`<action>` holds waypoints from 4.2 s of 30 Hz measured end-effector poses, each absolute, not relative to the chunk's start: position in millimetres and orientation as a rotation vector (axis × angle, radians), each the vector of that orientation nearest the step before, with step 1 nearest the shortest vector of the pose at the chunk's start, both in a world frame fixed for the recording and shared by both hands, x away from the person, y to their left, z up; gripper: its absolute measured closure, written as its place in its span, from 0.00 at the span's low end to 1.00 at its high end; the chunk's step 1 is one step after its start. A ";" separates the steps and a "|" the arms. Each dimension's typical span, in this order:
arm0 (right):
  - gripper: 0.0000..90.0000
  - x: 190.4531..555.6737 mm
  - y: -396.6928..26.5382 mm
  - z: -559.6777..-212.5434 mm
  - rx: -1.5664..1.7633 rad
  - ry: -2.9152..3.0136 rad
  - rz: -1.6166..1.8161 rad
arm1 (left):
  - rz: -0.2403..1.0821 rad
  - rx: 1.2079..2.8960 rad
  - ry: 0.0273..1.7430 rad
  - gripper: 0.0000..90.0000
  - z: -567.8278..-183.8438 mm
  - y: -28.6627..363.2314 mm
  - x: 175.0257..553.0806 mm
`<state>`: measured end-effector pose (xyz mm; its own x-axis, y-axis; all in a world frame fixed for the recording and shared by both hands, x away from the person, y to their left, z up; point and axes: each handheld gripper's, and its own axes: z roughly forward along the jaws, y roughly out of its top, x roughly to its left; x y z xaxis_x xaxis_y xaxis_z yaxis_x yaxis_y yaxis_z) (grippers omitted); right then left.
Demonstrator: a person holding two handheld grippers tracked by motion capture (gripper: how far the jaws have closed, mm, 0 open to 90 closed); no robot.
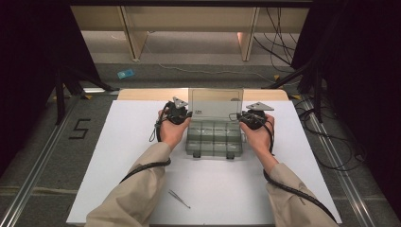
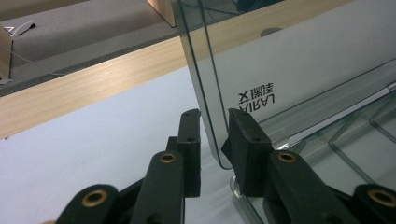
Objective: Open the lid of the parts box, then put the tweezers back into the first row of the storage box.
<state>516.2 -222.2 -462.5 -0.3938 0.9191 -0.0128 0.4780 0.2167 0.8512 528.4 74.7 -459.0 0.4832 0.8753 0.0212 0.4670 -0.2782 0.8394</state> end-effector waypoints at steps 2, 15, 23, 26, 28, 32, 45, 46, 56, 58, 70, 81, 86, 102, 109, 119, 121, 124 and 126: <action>0.78 516.9 -222.0 -463.7 1.278 1.954 1.100 | 0.638 1.904 1.119 0.80 -458.7 75.0 528.2; 0.23 504.2 -229.7 -442.1 1.198 2.059 1.187 | 0.571 1.917 1.025 0.16 -437.1 93.8 496.7; 0.19 473.3 -230.8 -436.1 1.138 2.126 1.256 | 0.558 1.933 0.989 0.02 -427.1 122.0 454.3; 0.18 456.8 -230.8 -435.7 1.095 2.144 1.255 | 0.538 1.948 0.982 0.01 -427.3 133.6 436.1; 0.18 445.9 -230.5 -435.2 1.076 2.167 1.263 | 0.507 1.952 0.978 0.00 -428.6 139.7 424.8; 0.18 426.1 -228.5 -433.6 1.028 2.181 1.286 | 0.500 1.943 0.965 0.00 -427.6 148.9 406.0; 0.18 382.4 -221.9 -430.1 0.936 2.230 1.342 | 0.495 1.931 0.938 0.01 -433.6 159.2 374.5; 0.18 382.6 -222.1 -430.0 0.935 2.232 1.341 | 0.496 1.930 0.938 0.01 -433.7 159.0 374.5; 0.18 386.0 -224.2 -430.0 0.928 2.212 1.353 | 0.509 1.941 0.945 0.00 -434.2 163.4 375.1; 0.18 386.7 -223.9 -429.5 0.933 2.212 1.366 | 0.504 1.917 0.957 0.00 -435.4 162.5 375.1; 0.18 385.4 -220.6 -427.4 0.915 2.220 1.373 | 0.525 1.885 0.971 0.00 -432.8 166.9 374.4; 0.21 370.7 -199.2 -431.1 0.838 2.338 1.391 | 0.532 1.855 0.989 0.00 -431.1 165.4 376.3; 0.28 357.8 -178.5 -433.7 0.757 2.438 1.398 | 0.527 1.846 0.993 0.01 -431.4 166.3 376.2; 0.40 328.9 -109.3 -454.4 0.611 2.645 1.361 | 0.529 1.846 0.992 0.03 -433.5 167.3 380.6; 0.48 319.4 -82.3 -464.0 0.573 2.707 1.314 | 0.524 1.847 0.992 0.03 -434.1 167.6 381.1; 0.61 308.6 -50.5 -485.8 0.528 2.792 1.152 | 0.529 1.845 0.993 0.04 -433.8 168.3 381.6; 0.63 308.3 -48.9 -488.7 0.537 2.797 1.131 | 0.528 1.845 0.992 0.04 -433.7 168.6 381.7; 0.65 308.2 -48.0 -490.3 0.537 2.801 1.109 | 0.529 1.846 0.992 0.04 -433.7 169.2 382.0; 0.67 307.6 -46.9 -491.6 0.546 2.784 1.109 | 0.525 1.841 0.999 0.04 -433.8 169.1 382.0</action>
<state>307.6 -46.9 -491.6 -0.9314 0.3616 0.0430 0.2921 0.6715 0.6810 382.0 169.1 -433.8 0.5753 0.8156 -0.0625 0.4109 -0.2221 0.8842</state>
